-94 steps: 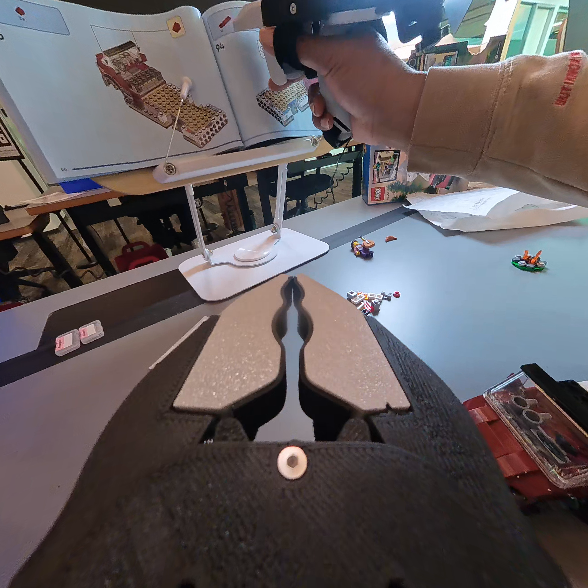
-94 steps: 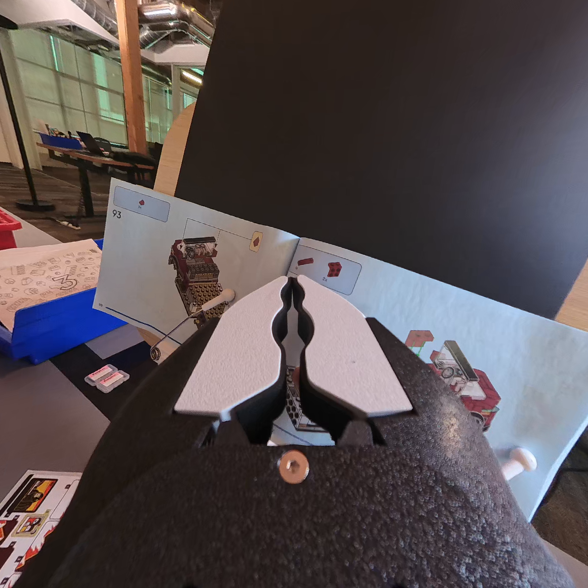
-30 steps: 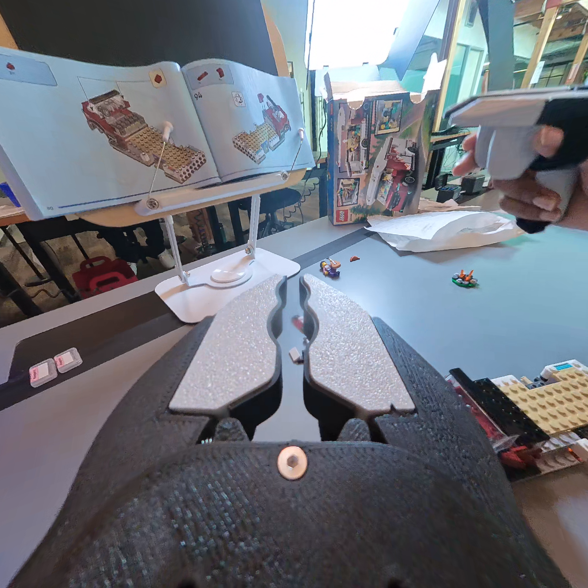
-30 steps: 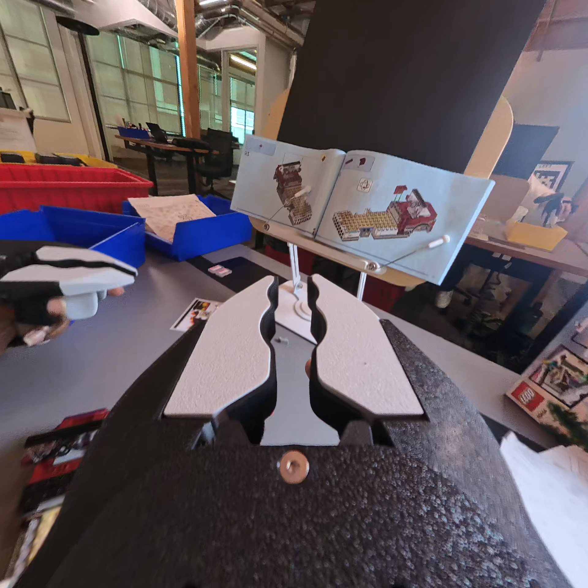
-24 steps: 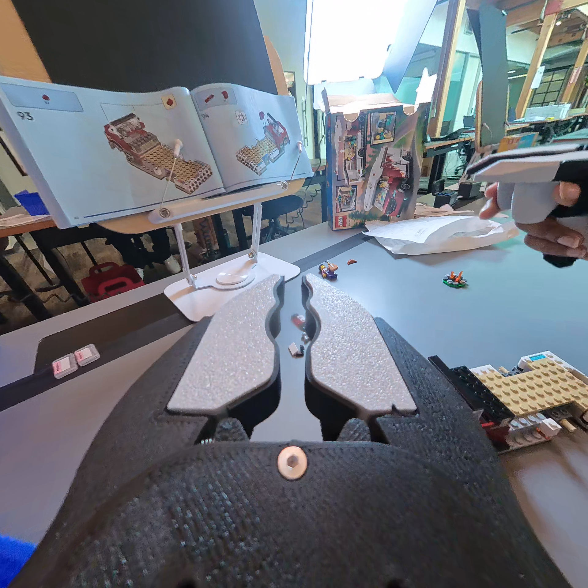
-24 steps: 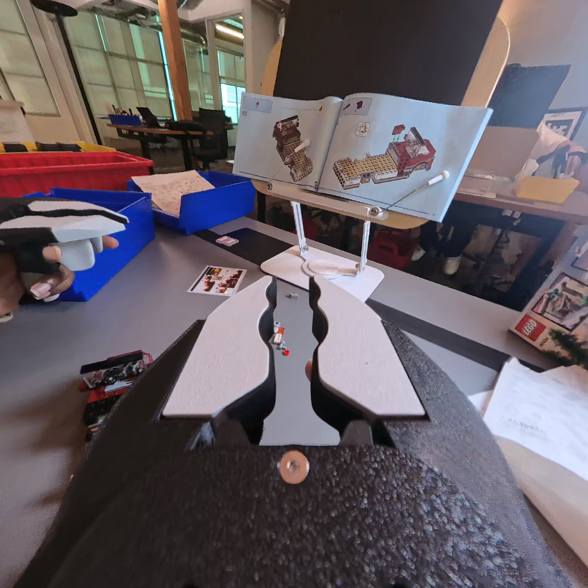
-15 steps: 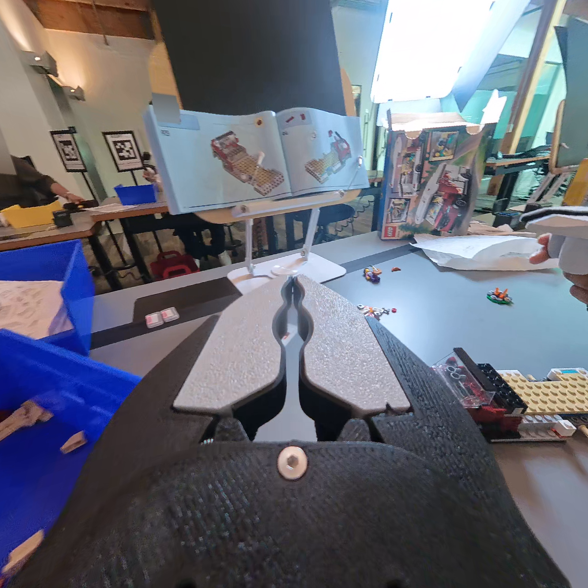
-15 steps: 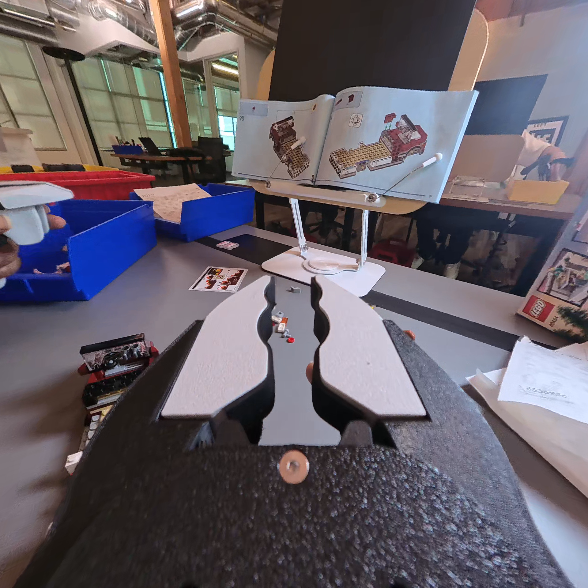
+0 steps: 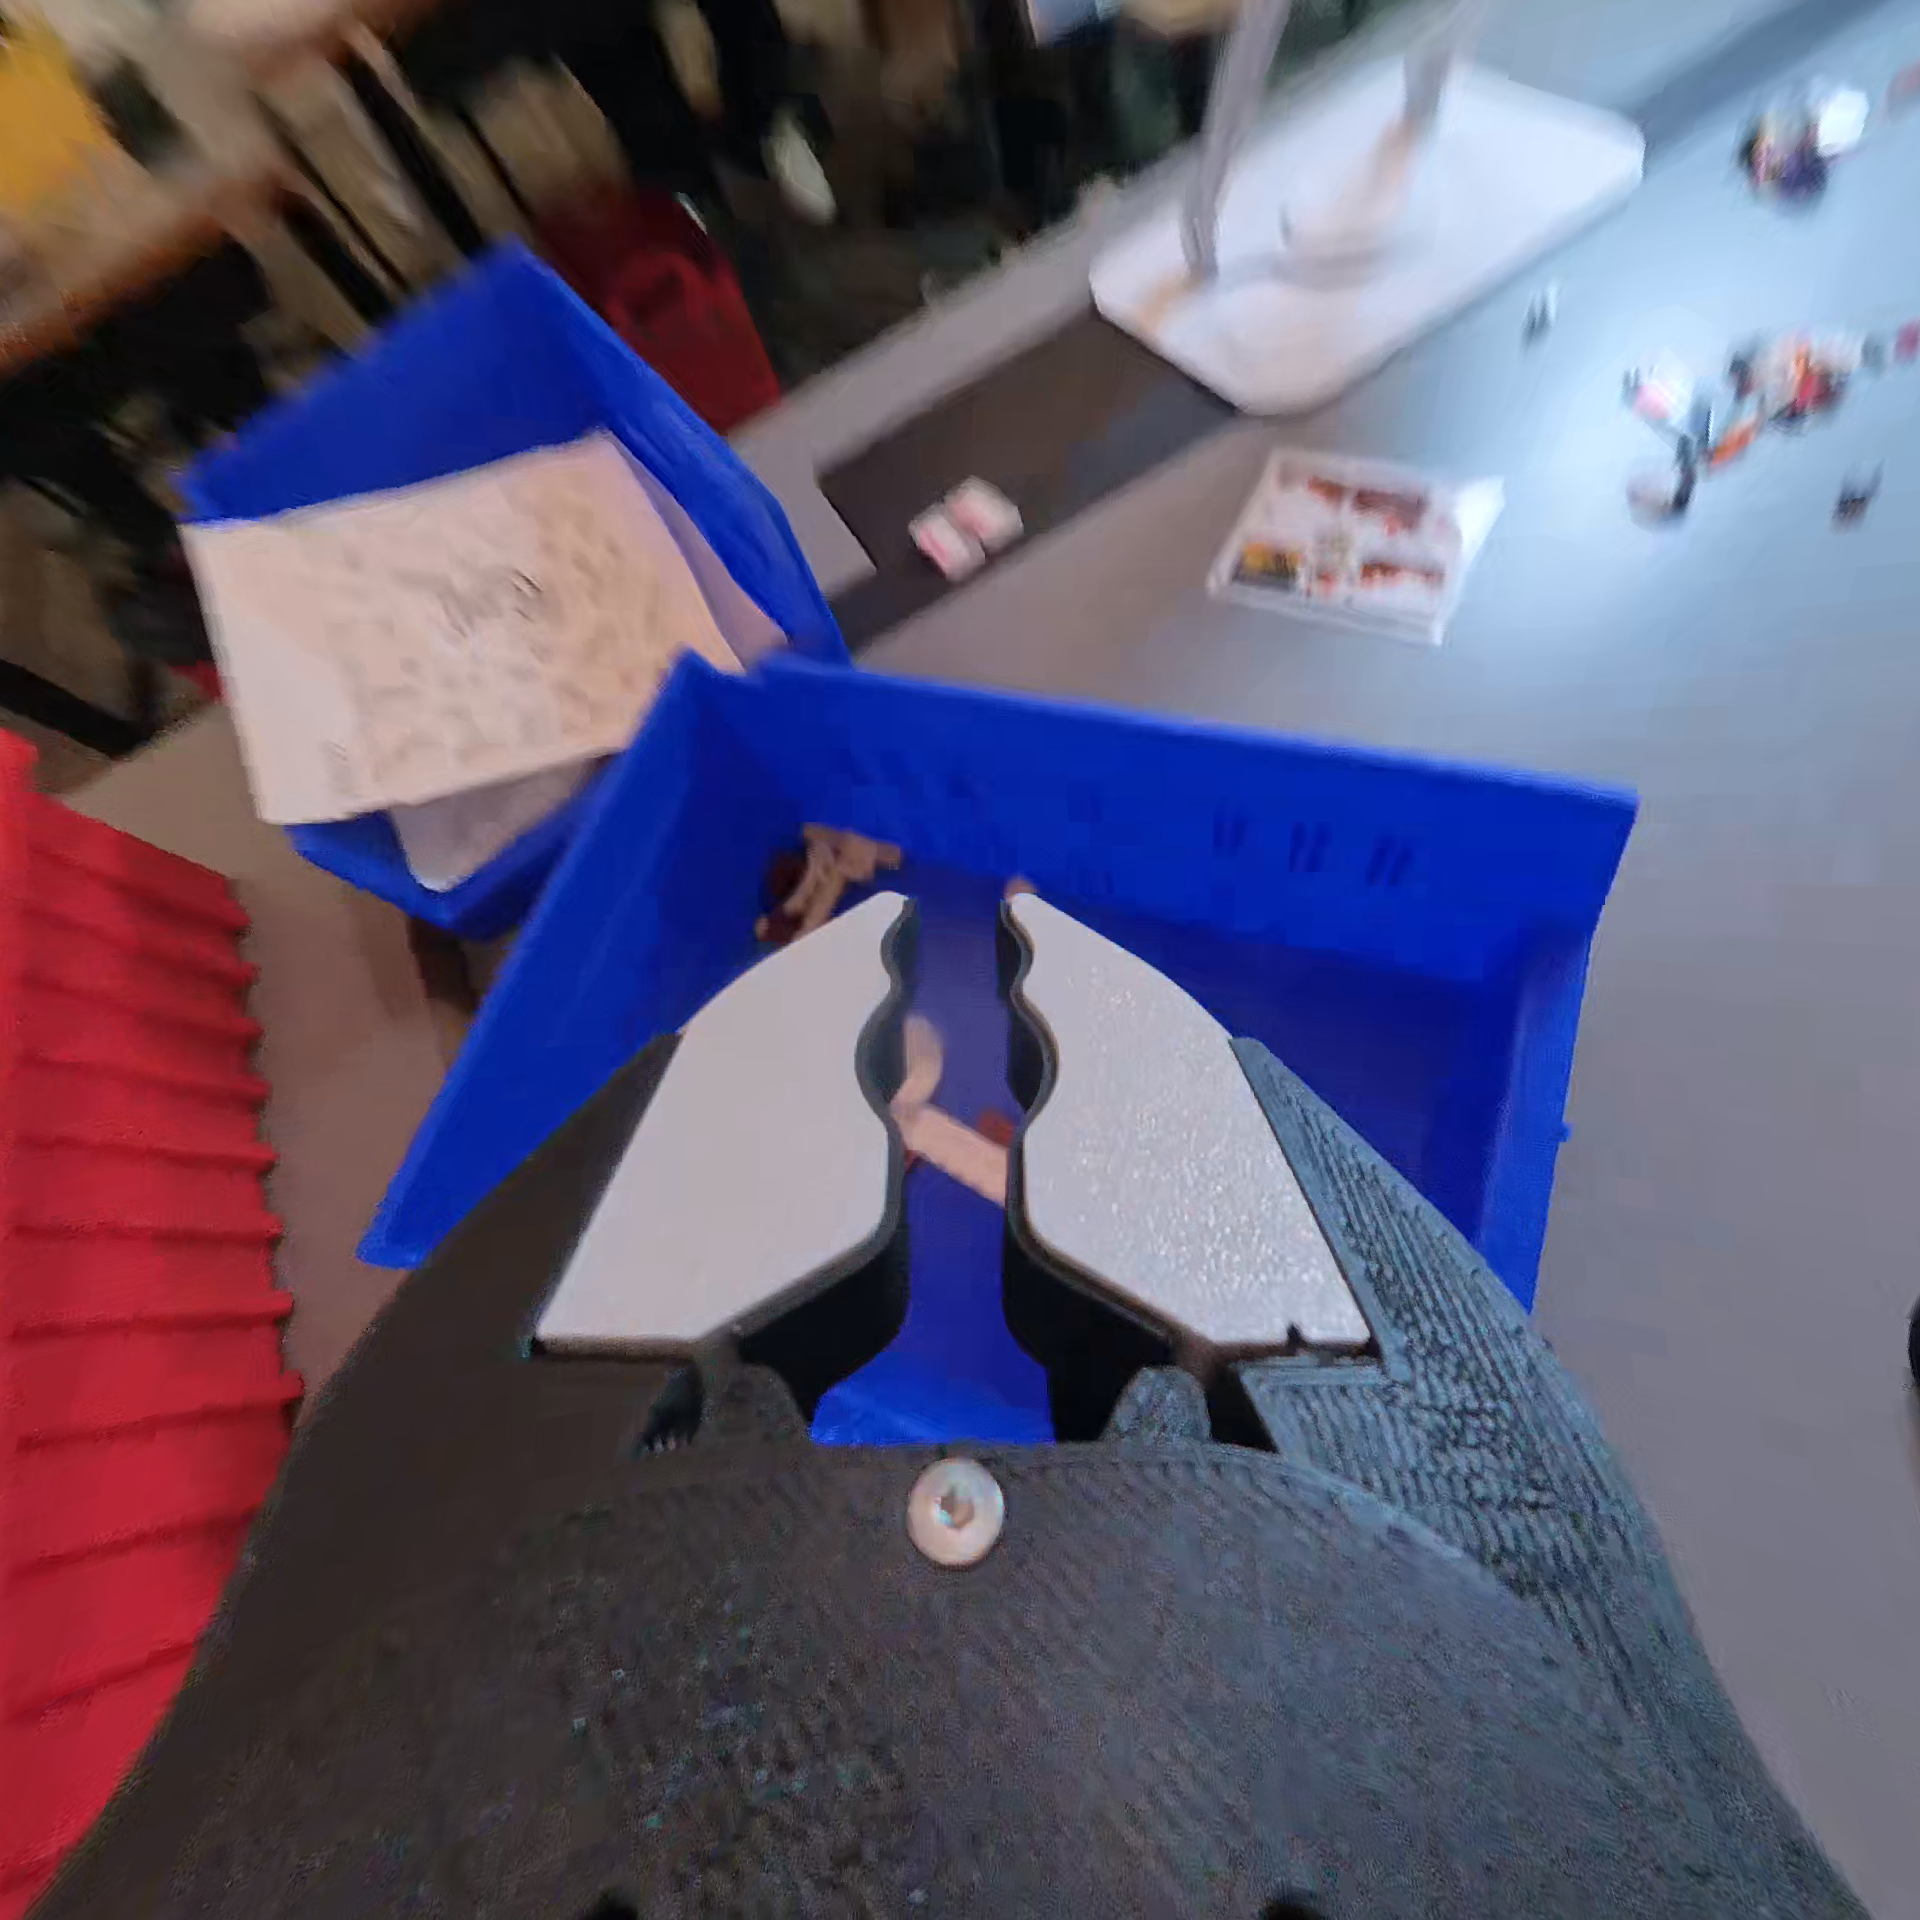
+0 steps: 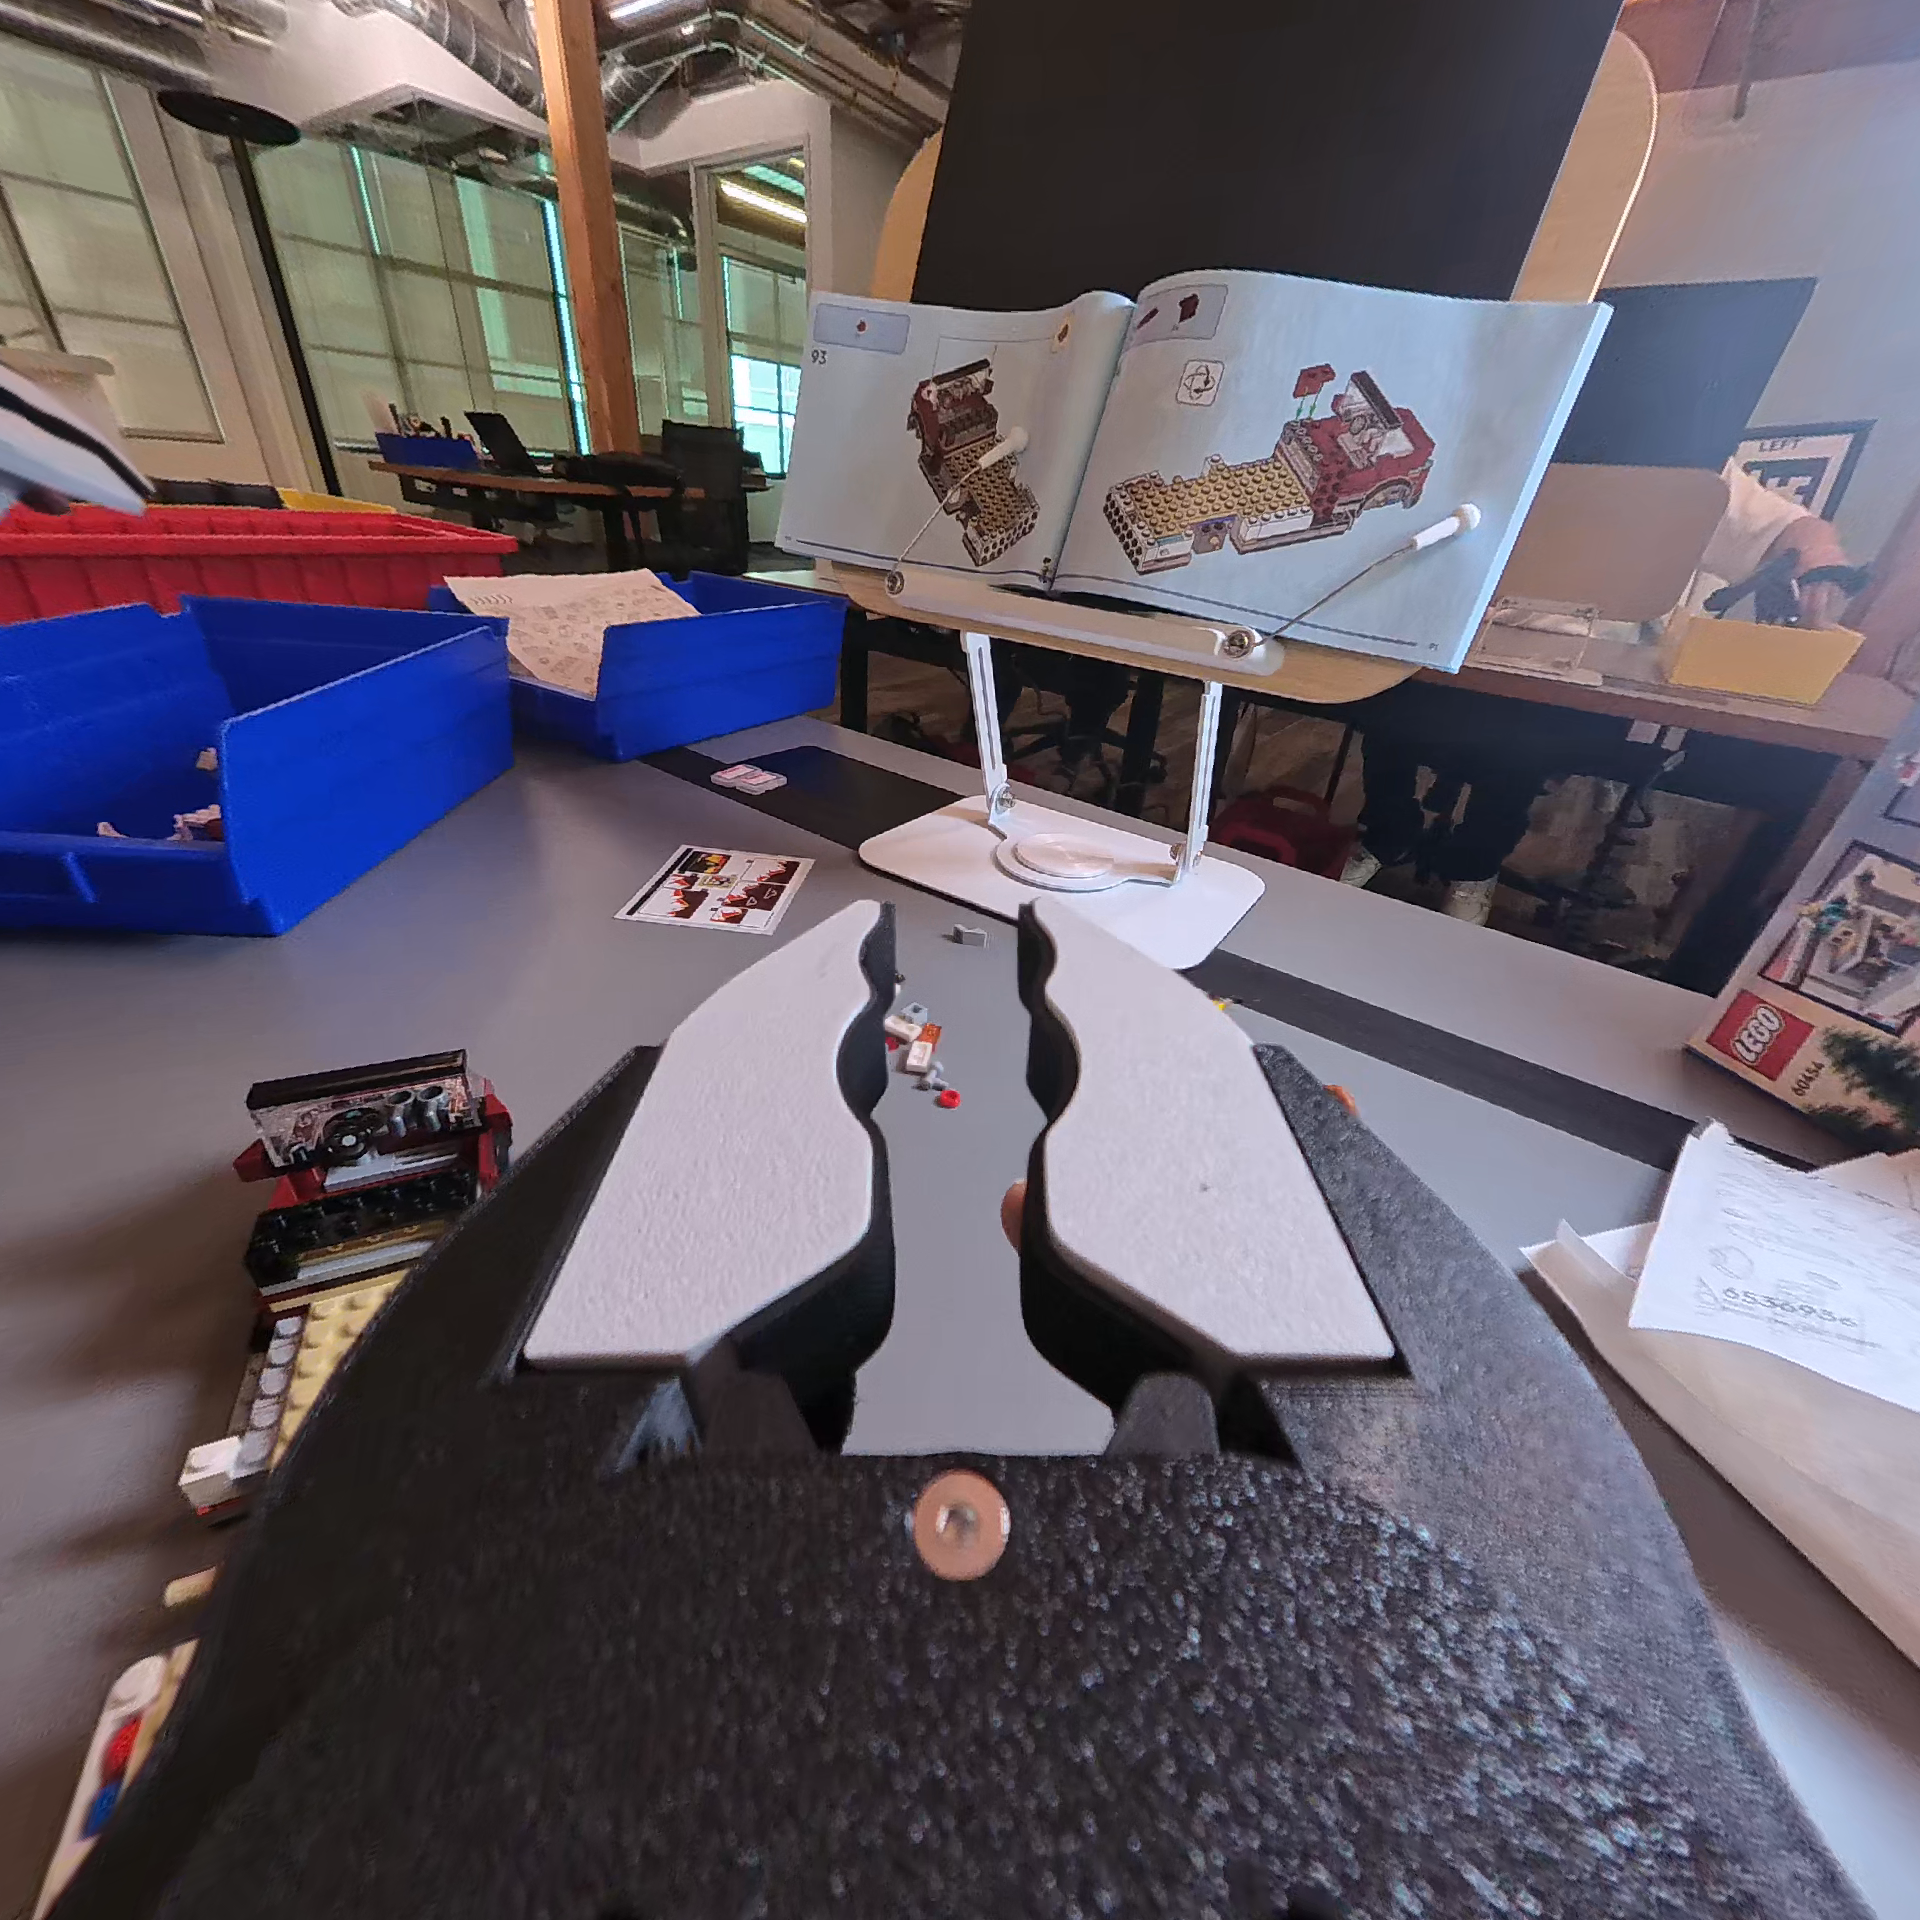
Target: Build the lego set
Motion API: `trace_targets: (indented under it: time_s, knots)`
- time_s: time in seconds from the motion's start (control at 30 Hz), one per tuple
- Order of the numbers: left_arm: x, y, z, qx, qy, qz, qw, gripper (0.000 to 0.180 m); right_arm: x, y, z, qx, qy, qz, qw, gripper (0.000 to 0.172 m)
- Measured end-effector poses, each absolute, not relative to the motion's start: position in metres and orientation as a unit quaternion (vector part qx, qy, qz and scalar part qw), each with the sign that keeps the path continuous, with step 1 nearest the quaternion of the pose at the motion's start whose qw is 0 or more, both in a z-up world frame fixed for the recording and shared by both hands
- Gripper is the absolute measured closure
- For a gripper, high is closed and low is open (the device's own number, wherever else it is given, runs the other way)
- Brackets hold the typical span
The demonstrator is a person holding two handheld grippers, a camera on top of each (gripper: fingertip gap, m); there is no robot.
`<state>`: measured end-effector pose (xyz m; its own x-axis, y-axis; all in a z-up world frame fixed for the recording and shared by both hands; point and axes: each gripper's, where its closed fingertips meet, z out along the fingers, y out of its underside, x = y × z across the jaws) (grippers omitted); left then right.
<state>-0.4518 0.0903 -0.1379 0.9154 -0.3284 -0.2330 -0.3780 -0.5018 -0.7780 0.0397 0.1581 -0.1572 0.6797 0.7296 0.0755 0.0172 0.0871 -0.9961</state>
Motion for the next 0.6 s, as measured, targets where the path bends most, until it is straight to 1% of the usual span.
trace_targets:
  time_s: [0.07,0.13,0.27,0.33,0.4,0.47,0.6]
  knots:
    - [-0.461,0.09,-0.171,-0.899,0.25,0.01,0.359,0.165,0.039,0.16,-0.158,-0.62,-0.303,0.257,0.676,0.149]
    - [-0.474,0.094,-0.195,-0.916,0.276,0.018,0.291,0.166,0.037,0.162,-0.16,-0.62,-0.306,0.249,0.679,0.149]
    - [-0.468,0.081,-0.24,-0.922,0.354,-0.045,0.149,0.163,0.037,0.164,-0.162,-0.621,-0.307,0.242,0.679,0.149]
    - [-0.469,0.074,-0.258,-0.907,0.409,-0.032,0.095,0.154,0.038,0.166,-0.163,-0.623,-0.307,0.238,0.679,0.149]
    - [-0.47,0.071,-0.271,-0.902,0.427,-0.031,0.057,0.147,0.039,0.168,-0.166,-0.626,-0.306,0.239,0.676,0.149]
    - [-0.474,0.072,-0.281,-0.893,0.448,-0.015,0.039,0.14,0.04,0.169,-0.167,-0.629,-0.303,0.243,0.673,0.149]
    - [-0.477,0.07,-0.295,-0.881,0.472,-0.005,0.009,0.135,0.041,0.17,-0.168,-0.631,-0.301,0.244,0.672,0.149]
